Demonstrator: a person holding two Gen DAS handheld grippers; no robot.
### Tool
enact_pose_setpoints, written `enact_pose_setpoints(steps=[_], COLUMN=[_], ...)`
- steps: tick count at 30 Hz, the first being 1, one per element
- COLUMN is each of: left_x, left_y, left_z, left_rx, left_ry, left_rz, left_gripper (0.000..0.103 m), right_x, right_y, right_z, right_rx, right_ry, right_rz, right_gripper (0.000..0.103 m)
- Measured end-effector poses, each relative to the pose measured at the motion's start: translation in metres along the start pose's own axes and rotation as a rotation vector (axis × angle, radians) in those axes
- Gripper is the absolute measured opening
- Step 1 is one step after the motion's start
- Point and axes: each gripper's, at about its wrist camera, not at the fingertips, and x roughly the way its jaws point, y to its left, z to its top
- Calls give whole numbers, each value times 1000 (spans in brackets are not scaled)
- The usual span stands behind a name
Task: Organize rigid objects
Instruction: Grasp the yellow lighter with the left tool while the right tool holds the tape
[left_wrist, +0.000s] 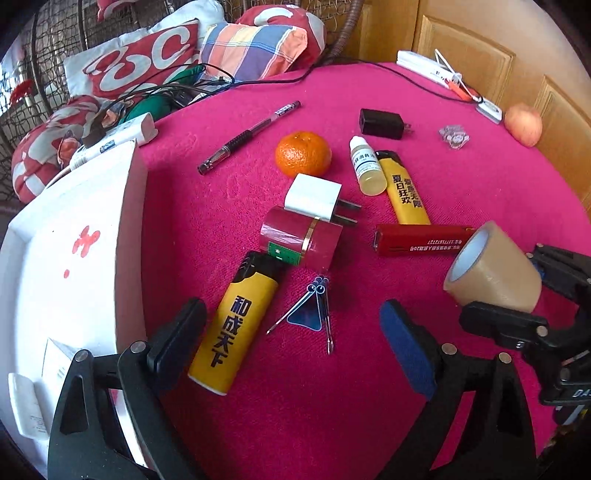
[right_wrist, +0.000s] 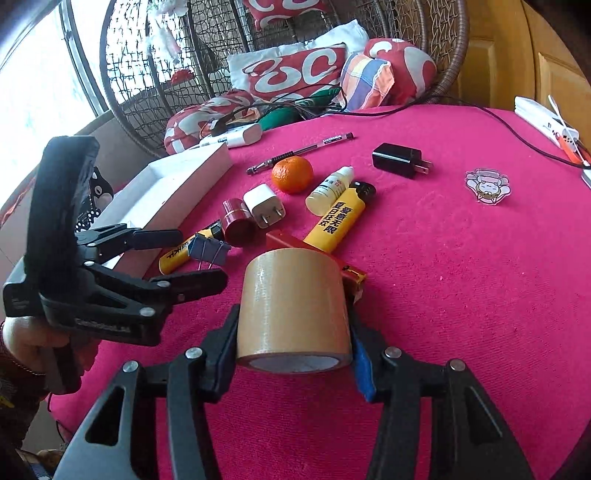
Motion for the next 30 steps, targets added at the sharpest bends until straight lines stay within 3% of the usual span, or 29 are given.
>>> enact_pose_setpoints(steps=[3,5,8,13,17,22,24,30], left_x=[-5,-12,-24,-29,-20,-3,-4,-19], left_y=[-10,-19,-40,-35,-17,-16,-12,-8], left_z=[-5,-14,-27,-34,-24,-9,-10,-27], left_rx=[16,3,39,-27,-168,-122,-123,-89], left_ry=[0,25,15,-23,-3,-9,-15,1], left_rz=[-27,-172,-261,-104,-103,30,35,52], left_gripper=[96,92,92,92,92,92,92,70], right_x=[-4,-9,-18,-22,-21,-22,-21,-21], right_y=[-1,-3,-17,-28,-26,-29,-28,-29], right_z=[-4,-8,-11,-13,-12,-13,-13,-13], right_rx=[-1,-1,45,85,72,86,80,85], right_ry=[-2,-5,-16,-25,-20,-24,-22,-23], right_rz=[-4,-15,-20,-17,-26,-14,-22,-16], right_gripper=[52,52,52,52,52,52,52,52])
